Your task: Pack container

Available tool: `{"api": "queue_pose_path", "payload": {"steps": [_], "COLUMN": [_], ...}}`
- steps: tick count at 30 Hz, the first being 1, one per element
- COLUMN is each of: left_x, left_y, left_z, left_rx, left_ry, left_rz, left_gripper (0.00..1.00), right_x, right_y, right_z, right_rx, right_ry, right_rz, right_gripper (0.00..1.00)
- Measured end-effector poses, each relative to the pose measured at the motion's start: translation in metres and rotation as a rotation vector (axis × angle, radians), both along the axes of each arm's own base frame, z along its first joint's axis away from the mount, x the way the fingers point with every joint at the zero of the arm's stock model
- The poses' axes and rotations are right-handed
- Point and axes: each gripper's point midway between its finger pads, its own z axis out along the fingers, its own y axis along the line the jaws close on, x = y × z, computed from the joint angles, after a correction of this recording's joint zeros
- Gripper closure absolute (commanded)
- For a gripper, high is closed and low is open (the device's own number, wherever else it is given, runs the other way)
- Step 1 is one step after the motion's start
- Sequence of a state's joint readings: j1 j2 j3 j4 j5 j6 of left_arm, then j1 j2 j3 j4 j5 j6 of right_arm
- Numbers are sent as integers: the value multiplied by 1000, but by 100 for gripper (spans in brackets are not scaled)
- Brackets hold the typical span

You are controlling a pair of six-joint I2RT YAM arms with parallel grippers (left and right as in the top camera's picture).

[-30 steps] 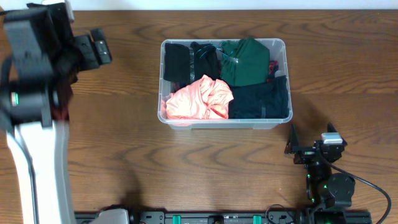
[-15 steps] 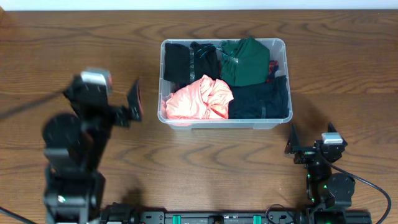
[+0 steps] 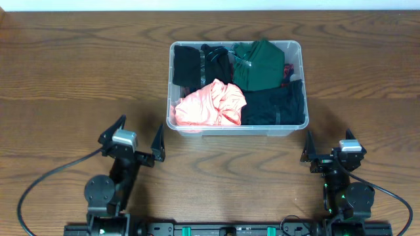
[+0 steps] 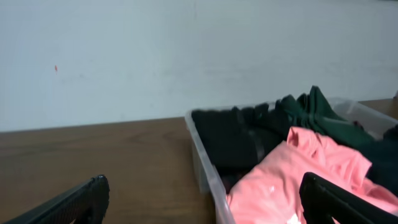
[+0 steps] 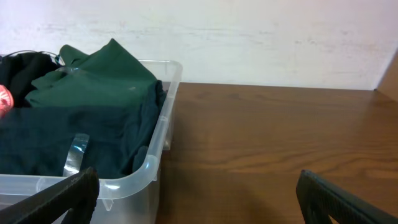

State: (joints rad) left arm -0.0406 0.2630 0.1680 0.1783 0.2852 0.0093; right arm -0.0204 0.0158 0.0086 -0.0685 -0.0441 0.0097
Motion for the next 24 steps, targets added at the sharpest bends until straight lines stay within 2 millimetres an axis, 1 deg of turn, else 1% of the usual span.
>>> {"api": "queue_pose_path", "payload": {"steps": [2,5,11,19,24], "left_x": [-3,-6,-11,-14,-14], "left_y": [1,3,7,21,26], "left_z": [-7,-12,-24,-43,-44], "left_rx": [-11,-25,-46,-46,-46], "left_ry": [-6,-17,20,93,91], "left_rz": [3,17,61,147,175], "left_gripper": [2,2,2,2,2], "right_x": [0,0,0,0,0], "right_y": [0,0,0,0,0], "right_z": [0,0,0,0,0], "right_rx": [0,0,0,0,0], "right_ry": [0,0,0,0,0], "right_rz": [0,0,0,0,0], "right_gripper": [1,1,1,1,1]}}
